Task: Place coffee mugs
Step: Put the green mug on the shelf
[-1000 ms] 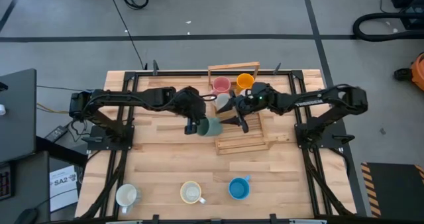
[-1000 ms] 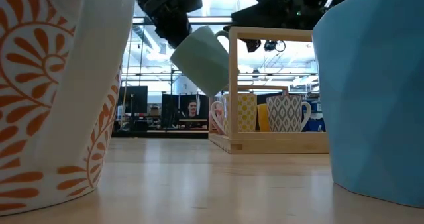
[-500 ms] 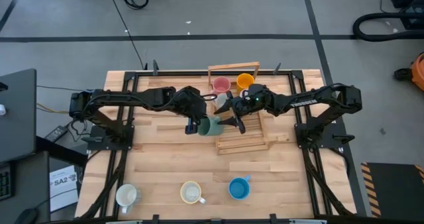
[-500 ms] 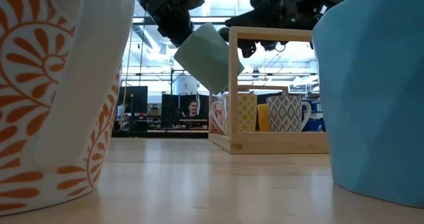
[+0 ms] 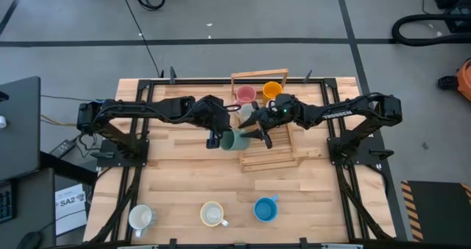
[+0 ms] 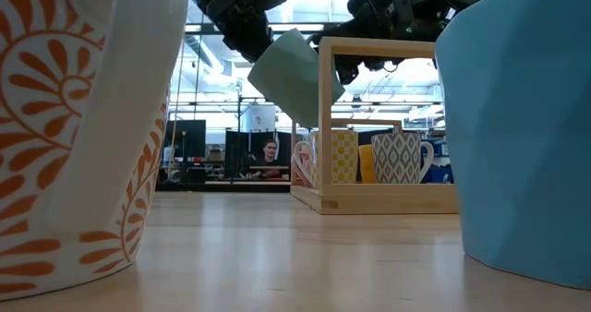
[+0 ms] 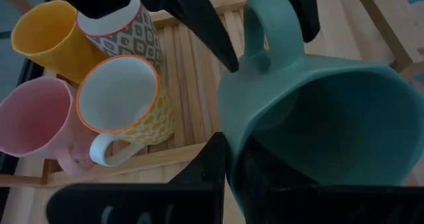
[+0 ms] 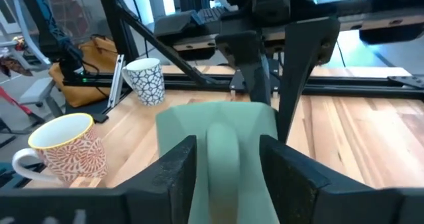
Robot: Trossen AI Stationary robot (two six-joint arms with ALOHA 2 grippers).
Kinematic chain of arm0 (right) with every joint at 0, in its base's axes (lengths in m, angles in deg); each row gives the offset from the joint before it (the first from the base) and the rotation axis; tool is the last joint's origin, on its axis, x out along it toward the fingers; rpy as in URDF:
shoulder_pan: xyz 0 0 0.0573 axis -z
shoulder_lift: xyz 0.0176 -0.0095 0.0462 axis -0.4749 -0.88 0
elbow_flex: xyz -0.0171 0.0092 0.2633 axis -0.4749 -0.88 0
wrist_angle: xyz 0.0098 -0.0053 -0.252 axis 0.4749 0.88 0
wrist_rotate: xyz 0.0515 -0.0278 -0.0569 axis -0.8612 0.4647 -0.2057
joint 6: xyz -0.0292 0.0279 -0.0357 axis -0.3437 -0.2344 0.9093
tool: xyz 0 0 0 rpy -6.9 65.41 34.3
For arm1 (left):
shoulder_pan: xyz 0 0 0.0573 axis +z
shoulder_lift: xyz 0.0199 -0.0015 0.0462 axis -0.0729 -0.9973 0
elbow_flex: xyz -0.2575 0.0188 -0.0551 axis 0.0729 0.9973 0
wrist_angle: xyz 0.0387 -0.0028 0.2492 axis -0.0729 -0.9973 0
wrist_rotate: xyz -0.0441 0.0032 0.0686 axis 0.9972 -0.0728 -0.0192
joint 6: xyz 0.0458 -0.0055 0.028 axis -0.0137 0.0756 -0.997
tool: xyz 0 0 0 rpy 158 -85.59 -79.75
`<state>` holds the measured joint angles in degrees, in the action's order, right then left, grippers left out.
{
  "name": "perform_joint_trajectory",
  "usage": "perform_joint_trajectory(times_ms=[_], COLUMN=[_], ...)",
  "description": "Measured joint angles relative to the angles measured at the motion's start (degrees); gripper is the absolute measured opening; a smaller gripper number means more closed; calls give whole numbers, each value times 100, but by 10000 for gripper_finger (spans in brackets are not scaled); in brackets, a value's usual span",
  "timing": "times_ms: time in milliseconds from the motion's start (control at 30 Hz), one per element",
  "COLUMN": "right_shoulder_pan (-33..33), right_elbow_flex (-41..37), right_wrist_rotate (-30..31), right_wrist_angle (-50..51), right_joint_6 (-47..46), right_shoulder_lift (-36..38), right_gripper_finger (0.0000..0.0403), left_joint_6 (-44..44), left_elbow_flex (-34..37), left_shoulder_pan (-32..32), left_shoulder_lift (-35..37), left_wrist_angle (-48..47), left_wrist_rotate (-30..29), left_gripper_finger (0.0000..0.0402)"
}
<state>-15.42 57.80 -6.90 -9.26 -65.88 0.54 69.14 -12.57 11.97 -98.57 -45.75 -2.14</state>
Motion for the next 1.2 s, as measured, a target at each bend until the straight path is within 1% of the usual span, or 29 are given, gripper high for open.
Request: perform_joint_trajectory(times_ms=[67,267,567,667,867,1200], right_shoulder_pan=[0,0,2,2,2,81], right_elbow_flex=[0,0,2,2,2,-2], right_wrist_rotate=[-10,-294,-250,-250,-248,-264], right_wrist_angle=[59,343,411,412,413,590], right_joint_6=[-36,-48,-30,-31,-33,-172], right_shoulder_lift=[0,2,4,4,4,60], right_gripper_finger=[160,120,64,60,64,60], left_joint_6=[0,-4,0,2,7,24], left_elbow_flex=[0,0,0,0,0,-4], left_shoulder_pan=[0,0,-2,-2,-2,4], left_shoulder_lift=[0,0,0,0,0,2], left_wrist_angle=[-47,-301,-374,-378,-378,-374], left_wrist_rotate=[0,17,36,33,19,-28], left_gripper_finger=[25,25,25,25,28,82])
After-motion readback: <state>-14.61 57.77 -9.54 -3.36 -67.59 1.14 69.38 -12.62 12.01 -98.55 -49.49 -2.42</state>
